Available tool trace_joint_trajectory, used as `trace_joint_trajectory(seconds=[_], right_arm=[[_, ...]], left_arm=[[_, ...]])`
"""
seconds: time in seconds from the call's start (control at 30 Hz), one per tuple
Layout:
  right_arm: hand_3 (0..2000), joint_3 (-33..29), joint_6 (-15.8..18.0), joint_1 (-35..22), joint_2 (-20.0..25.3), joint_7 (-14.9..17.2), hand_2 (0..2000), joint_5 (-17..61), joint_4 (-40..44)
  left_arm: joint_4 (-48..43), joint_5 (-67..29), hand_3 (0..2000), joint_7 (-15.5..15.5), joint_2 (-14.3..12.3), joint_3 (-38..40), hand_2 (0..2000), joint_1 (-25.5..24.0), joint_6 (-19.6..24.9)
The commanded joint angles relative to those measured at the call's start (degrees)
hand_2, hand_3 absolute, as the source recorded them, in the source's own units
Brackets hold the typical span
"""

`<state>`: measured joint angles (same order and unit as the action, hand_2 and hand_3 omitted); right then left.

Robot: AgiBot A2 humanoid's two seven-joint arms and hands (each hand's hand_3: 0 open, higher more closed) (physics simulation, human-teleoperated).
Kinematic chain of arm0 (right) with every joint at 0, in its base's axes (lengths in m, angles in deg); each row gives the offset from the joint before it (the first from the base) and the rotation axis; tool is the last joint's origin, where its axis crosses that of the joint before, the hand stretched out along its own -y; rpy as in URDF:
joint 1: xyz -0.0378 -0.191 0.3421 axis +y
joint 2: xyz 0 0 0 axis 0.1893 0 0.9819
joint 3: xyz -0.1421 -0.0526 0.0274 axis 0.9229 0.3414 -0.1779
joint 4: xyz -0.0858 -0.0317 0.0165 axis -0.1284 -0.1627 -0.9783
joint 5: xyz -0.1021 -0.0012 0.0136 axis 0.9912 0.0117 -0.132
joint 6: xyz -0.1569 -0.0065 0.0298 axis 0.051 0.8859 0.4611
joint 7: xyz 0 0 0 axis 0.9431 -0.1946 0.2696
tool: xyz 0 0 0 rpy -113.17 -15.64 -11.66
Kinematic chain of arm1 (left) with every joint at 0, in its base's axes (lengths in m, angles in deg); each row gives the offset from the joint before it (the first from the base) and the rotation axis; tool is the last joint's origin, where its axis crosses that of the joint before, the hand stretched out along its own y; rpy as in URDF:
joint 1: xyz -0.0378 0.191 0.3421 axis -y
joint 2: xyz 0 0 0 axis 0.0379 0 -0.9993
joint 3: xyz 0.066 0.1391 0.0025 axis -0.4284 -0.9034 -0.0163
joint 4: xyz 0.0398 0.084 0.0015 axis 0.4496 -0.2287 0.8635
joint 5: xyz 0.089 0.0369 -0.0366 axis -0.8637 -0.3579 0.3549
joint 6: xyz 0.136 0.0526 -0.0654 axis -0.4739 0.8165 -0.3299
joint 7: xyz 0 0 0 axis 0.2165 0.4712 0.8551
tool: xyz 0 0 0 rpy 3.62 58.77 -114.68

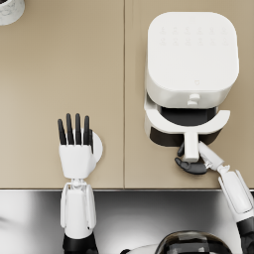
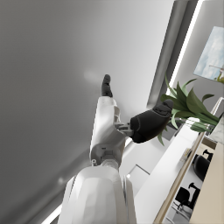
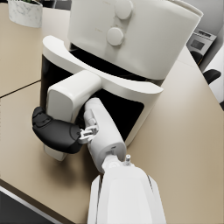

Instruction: Pick up the chicken rolls and place it into the air fryer

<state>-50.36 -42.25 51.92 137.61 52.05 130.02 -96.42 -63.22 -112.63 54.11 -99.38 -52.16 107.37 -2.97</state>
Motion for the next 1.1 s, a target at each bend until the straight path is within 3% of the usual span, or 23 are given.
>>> trace_joint_trajectory(seconds=[0.03,0.3,0.53,0.57,0.6,0.63,0.67,1.1], right_arm=[[2000,6.7,-1.0,-14.6,18.8,-0.2,2000,0.0,3.6],[2000,18.5,-3.7,-25.7,16.8,-1.9,2000,-0.2,15.4],[2000,20.1,-7.2,-28.8,18.7,-2.1,2000,-0.3,21.5],[2000,19.6,-7.0,-22.3,0.2,-2.0,2000,-0.3,22.0],[2000,20.1,-6.3,-28.8,18.8,-2.0,2000,-0.4,21.6],[2000,20.2,-5.6,-28.0,18.4,-1.9,2000,-0.4,20.5],[2000,20.3,-5.5,-23.2,0.1,-1.9,2000,-0.4,22.6],[2000,20.5,-5.3,-23.4,0.0,-1.5,2000,-0.4,22.6]], left_arm=[[1.7,0.0,0,0.0,0.1,0.1,0,1.2,0.0],[4.5,0.0,0,0.0,0.2,-0.3,0,2.0,0.0],[4.6,0.0,0,0.0,0.1,-0.2,0,0.4,0.0],[4.6,0.0,0,0.0,0.1,0.0,0,0.8,0.0],[4.7,0.0,0,0.0,0.1,-0.1,0,0.3,0.0],[4.4,0.0,0,0.0,0.1,0.0,0,0.5,0.0],[4.8,0.0,0,0.0,0.0,-0.1,0,0.0,0.0],[4.7,0.0,0,0.0,0.0,0.0,0,-0.3,0.0]])
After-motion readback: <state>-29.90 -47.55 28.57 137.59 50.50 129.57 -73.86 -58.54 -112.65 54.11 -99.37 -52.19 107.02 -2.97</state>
